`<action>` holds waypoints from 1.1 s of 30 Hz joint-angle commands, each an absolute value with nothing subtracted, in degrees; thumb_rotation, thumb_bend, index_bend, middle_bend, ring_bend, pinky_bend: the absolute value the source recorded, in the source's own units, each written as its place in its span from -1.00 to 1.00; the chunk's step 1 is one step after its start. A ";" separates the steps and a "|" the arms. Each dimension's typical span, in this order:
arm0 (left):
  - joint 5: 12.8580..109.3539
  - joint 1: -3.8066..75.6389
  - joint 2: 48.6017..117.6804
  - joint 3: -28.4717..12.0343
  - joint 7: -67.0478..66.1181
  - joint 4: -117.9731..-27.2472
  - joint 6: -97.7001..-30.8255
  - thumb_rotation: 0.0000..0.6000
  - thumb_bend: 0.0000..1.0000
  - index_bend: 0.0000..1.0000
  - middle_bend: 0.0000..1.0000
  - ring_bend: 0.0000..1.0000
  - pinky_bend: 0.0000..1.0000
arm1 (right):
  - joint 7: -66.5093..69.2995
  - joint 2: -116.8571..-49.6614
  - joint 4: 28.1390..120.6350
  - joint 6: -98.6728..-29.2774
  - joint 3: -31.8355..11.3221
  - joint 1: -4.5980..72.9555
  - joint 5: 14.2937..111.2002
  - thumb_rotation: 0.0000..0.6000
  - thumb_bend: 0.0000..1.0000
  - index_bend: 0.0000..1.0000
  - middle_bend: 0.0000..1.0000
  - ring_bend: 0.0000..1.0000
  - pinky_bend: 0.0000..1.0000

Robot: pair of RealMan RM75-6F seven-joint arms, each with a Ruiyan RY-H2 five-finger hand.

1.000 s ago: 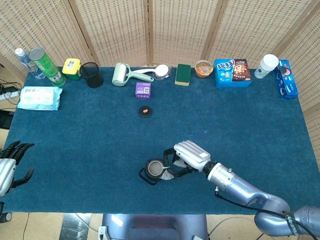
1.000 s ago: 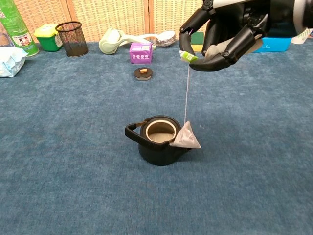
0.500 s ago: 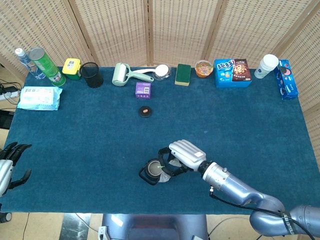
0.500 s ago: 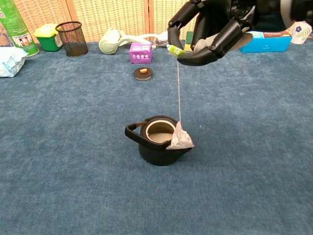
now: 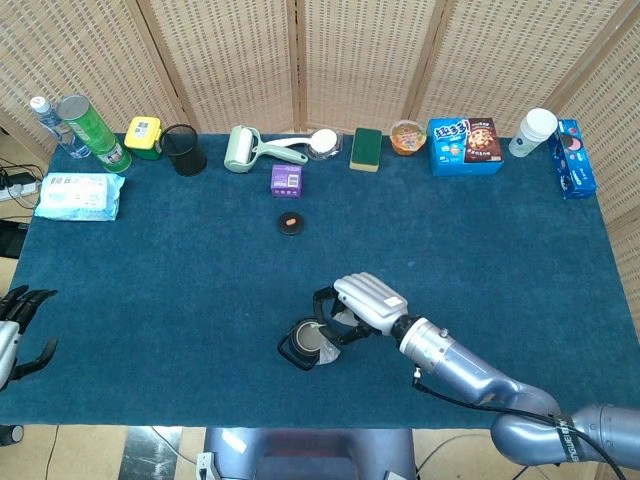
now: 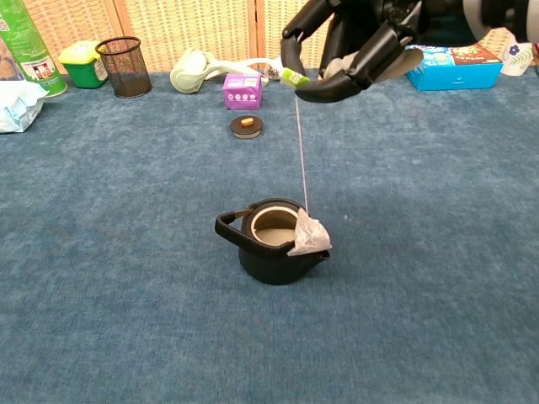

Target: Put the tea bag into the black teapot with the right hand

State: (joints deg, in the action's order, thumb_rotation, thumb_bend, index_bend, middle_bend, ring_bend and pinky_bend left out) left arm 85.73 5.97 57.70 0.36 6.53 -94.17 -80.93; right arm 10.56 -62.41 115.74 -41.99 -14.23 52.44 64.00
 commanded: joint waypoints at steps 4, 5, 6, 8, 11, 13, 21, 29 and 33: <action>85.61 5.93 57.70 0.33 6.60 -94.08 -80.81 1.00 -0.10 -0.69 -0.64 -0.83 -0.68 | 9.86 -62.46 115.51 -41.67 -15.00 53.22 62.68 1.00 0.10 0.54 1.00 1.00 1.00; 85.58 5.94 57.71 0.28 6.60 -94.05 -80.80 1.00 -0.10 -0.69 -0.64 -0.83 -0.68 | 9.77 -62.37 115.55 -41.59 -15.10 53.32 62.44 1.00 0.10 0.54 1.00 1.00 1.00; 85.53 5.95 57.73 0.24 6.61 -93.99 -80.77 1.00 -0.10 -0.69 -0.64 -0.83 -0.68 | 9.60 -62.34 115.55 -41.58 -15.16 53.41 62.25 1.00 0.10 0.54 1.00 1.00 1.00; 85.52 5.97 57.77 0.22 6.66 -93.93 -80.70 1.00 -0.10 -0.69 -0.64 -0.83 -0.68 | 9.35 -62.41 115.56 -41.49 -15.13 53.52 61.95 1.00 0.10 0.54 1.00 1.00 1.00; 85.54 6.01 57.81 0.21 6.66 -93.83 -80.58 1.00 -0.10 -0.69 -0.64 -0.83 -0.68 | 9.03 -62.61 115.46 -41.15 -15.04 53.76 61.58 1.00 0.10 0.54 1.00 1.00 1.00; 85.44 5.97 57.81 0.19 6.68 -93.73 -80.53 1.00 -0.10 -0.69 -0.64 -0.83 -0.68 | 8.86 -63.03 115.13 -40.68 -14.93 54.09 61.02 1.00 0.10 0.54 1.00 1.00 1.00; 85.26 5.91 57.87 0.16 6.96 -93.29 -80.34 1.00 -0.10 -0.69 -0.64 -0.83 -0.68 | 8.40 -64.53 114.10 -39.77 -14.57 54.81 60.24 1.00 0.10 0.54 1.00 1.00 1.00; 85.27 5.83 57.88 0.12 7.28 -92.98 -80.31 1.00 -0.10 -0.68 -0.64 -0.83 -0.68 | 7.69 -65.28 114.03 -39.03 -14.05 55.29 59.74 1.00 0.10 0.54 1.00 1.00 1.00; 85.20 5.76 57.91 0.17 7.40 -92.78 -80.22 1.00 -0.10 -0.69 -0.64 -0.83 -0.68 | 7.49 -66.09 113.14 -38.55 -13.47 55.46 59.26 1.00 0.10 0.54 1.00 1.00 1.00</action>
State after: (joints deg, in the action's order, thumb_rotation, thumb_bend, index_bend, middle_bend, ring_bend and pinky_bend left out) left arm 85.21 5.77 57.91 0.16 7.40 -92.79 -80.22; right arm 7.56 -65.97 113.26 -38.64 -13.57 55.41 59.34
